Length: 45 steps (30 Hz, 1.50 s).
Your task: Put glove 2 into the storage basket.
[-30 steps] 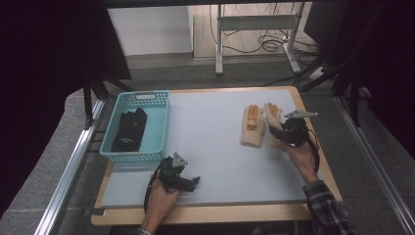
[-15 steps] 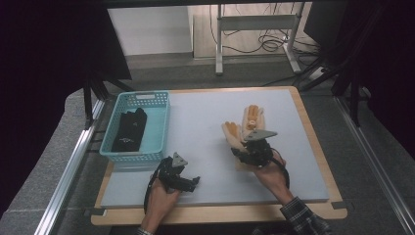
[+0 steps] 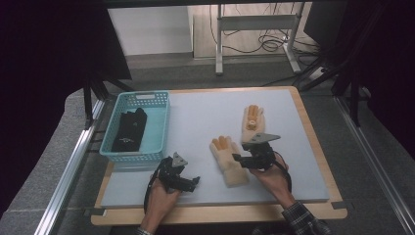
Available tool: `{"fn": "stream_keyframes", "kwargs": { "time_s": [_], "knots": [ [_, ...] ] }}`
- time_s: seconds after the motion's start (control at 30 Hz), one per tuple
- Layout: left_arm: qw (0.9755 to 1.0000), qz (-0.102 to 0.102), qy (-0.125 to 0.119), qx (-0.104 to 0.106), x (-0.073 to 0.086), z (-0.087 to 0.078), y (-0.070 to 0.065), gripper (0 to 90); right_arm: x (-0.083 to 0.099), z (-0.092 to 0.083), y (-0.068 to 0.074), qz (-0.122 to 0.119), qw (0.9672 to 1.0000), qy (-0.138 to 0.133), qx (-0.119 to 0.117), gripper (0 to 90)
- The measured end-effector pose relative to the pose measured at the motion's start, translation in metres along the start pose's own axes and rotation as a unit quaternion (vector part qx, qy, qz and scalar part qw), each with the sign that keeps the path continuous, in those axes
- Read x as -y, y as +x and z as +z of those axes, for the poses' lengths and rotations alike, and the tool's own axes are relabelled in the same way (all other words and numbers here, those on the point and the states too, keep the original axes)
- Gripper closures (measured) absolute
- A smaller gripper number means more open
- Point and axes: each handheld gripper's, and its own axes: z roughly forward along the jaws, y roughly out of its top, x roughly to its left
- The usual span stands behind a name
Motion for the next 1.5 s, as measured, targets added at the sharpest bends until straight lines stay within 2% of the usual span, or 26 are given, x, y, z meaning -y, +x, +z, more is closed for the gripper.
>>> {"fn": "stream_keyframes", "kwargs": {
  "time_s": [0.1, 0.17, 0.23, 0.33, 0.4, 0.5, 0.67, 0.77, 0.87, 1.03, 1.13, 1.4, 1.5],
  "knots": [
    [1.0, -0.001, 0.0, 0.0, 0.0, 0.0, 0.0, 0.4, 0.01, -0.006, -0.011, 0.011, 0.9997, 0.016, 0.013, 65.5],
    [1.0, -0.001, 0.0, 0.0, 0.0, 0.0, 0.0, 0.4, 0.018, -0.004, -0.013, 0.007, 0.9995, 0.029, 0.011, 69.7],
    [1.0, -0.001, 0.0, 0.0, 0.0, 0.0, 0.0, 0.4, 0.025, -0.001, -0.01, -0.001, 0.999, 0.043, 0.013, 70.5],
    [1.0, -0.001, 0.0, 0.0, 0.0, 0.0, 0.0, 0.4, 0.032, 0.004, -0.006, -0.004, 0.9987, 0.05, 0.008, 70.5],
    [1.0, -0.001, -0.001, 0.0, 0.0, 0.0, 0.0, 0.4, 0.034, 0.004, -0.004, -0.005, 0.9987, 0.049, 0.006, 70.5],
    [1.0, -0.001, 0.0, 0.0, 0.0, 0.0, 0.0, 0.4, 0.037, 0.003, 0.004, -0.005, 0.9989, 0.045, -0.011, 70.4],
    [1.0, -0.001, 0.0, 0.0, 0.0, 0.0, 0.0, 0.4, 0.039, 0.008, 0.02, -0.023, 0.998, 0.047, -0.036, 69.7],
    [1.0, -0.001, 0.0, 0.0, 0.0, 0.0, 0.0, 0.4, 0.035, 0.008, 0.022, -0.033, 0.9979, 0.041, -0.037, 67.9],
    [1.0, -0.001, 0.0, 0.0, 0.0, 0.0, 0.0, 0.4, 0.03, 0.005, 0.01, -0.024, 0.999, 0.029, -0.022, 63.6],
    [1.0, -0.001, 0.0, 0.0, 0.0, 0.0, 0.0, 0.4, 0.023, 0.0, -0.021, 0.002, 0.9998, 0.009, 0.018, 56.1],
    [1.0, -0.001, 0.0, 0.0, 0.0, 0.0, 0.0, 0.4, 0.014, 0.001, -0.042, 0.014, 0.9993, 0.0, 0.034, 52.5],
    [1.0, -0.001, 0.0, 0.0, 0.0, 0.0, 0.0, 0.4, -0.01, 0.024, -0.089, 0.025, 0.9961, 0.006, 0.084, 47.2],
    [1.0, -0.001, -0.001, 0.0, 0.0, 0.0, 0.0, 0.4, -0.017, 0.033, -0.099, 0.018, 0.9954, 0.006, 0.094, 44.7]
  ]
}}
